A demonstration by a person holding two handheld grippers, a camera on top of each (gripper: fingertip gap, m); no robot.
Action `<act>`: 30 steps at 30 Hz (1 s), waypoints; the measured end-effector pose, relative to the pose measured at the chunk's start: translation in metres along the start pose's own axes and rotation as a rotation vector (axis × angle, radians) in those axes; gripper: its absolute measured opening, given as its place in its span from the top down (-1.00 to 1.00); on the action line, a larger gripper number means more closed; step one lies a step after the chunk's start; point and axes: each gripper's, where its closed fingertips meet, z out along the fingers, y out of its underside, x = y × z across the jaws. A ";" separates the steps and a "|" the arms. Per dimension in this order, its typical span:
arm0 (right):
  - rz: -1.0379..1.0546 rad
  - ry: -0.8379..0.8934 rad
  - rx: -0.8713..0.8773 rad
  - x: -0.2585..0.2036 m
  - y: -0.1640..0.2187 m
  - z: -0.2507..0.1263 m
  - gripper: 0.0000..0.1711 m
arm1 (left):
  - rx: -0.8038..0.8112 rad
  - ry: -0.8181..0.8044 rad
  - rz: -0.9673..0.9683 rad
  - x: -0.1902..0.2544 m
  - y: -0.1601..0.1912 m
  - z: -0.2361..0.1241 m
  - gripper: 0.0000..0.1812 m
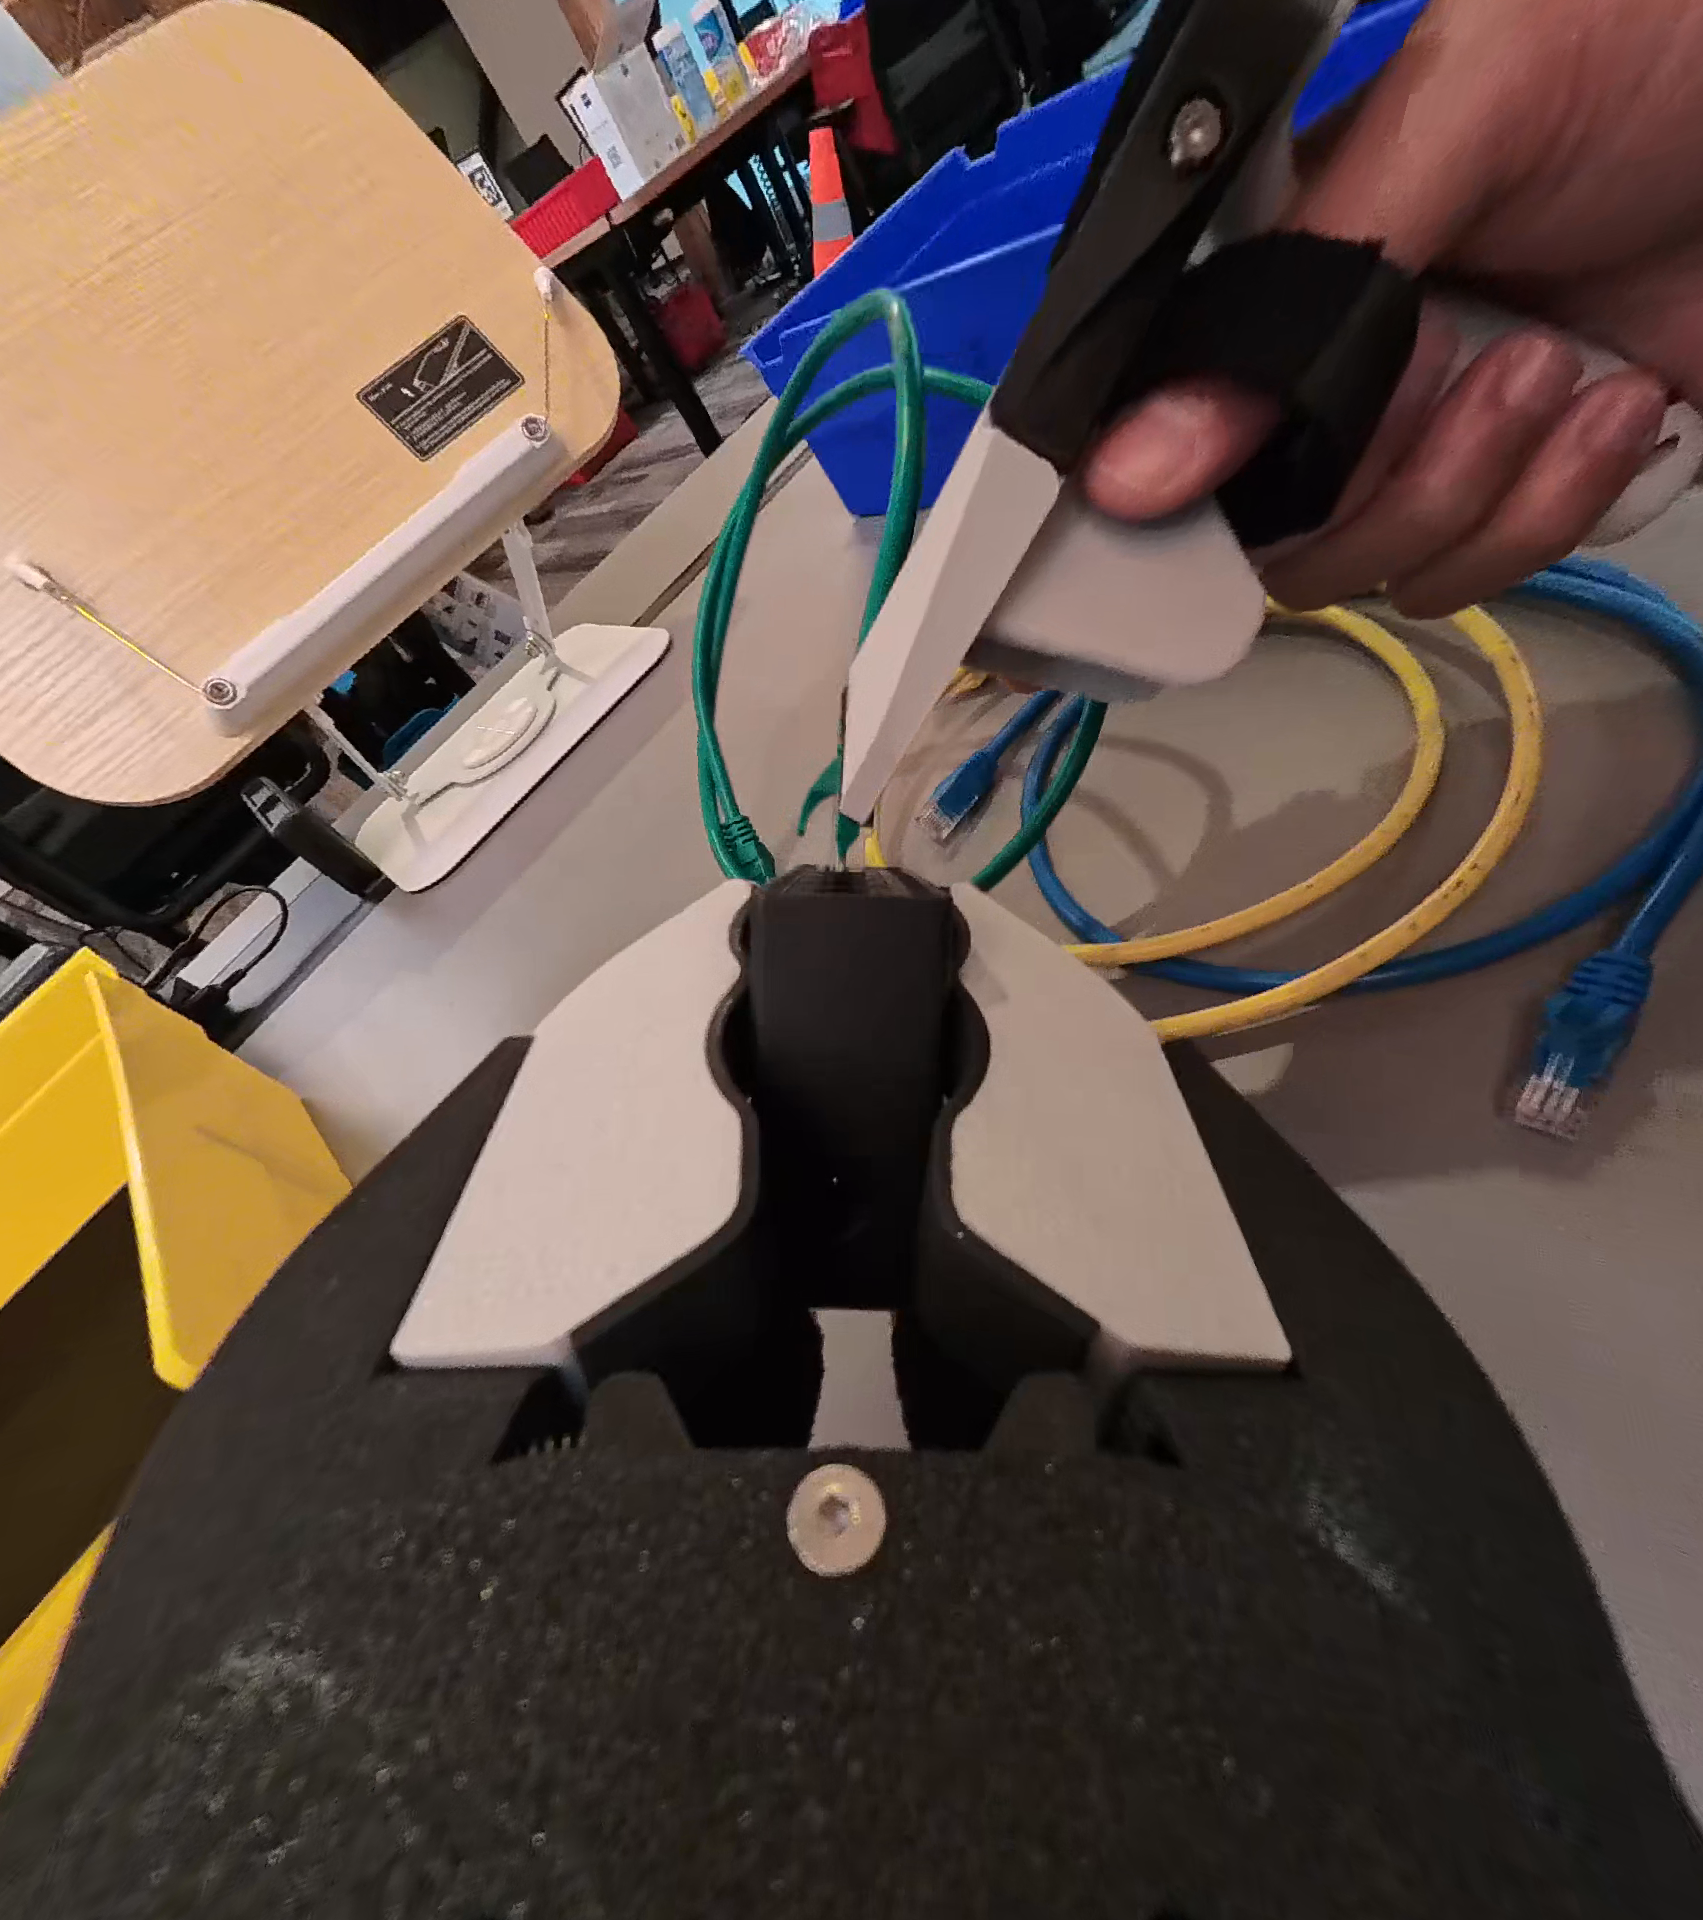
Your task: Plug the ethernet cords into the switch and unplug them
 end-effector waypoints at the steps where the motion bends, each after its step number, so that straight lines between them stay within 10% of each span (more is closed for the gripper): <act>1: 0.017 -0.016 -0.004 0.001 0.001 0.001 0.86 | -0.004 0.001 0.006 0.000 0.001 0.000 0.68; 14: -0.362 -0.218 0.017 -0.019 0.009 -0.016 0.28 | 0.266 0.168 -0.388 -0.005 -0.036 -0.018 0.68; 23: -0.354 -0.460 0.220 -0.058 0.001 -0.022 0.63 | 0.492 0.381 -0.644 0.002 -0.068 -0.031 0.68; 30: -0.576 -0.139 0.116 -0.027 -0.001 -0.023 0.67 | 0.321 0.309 -0.695 -0.010 -0.037 -0.019 0.36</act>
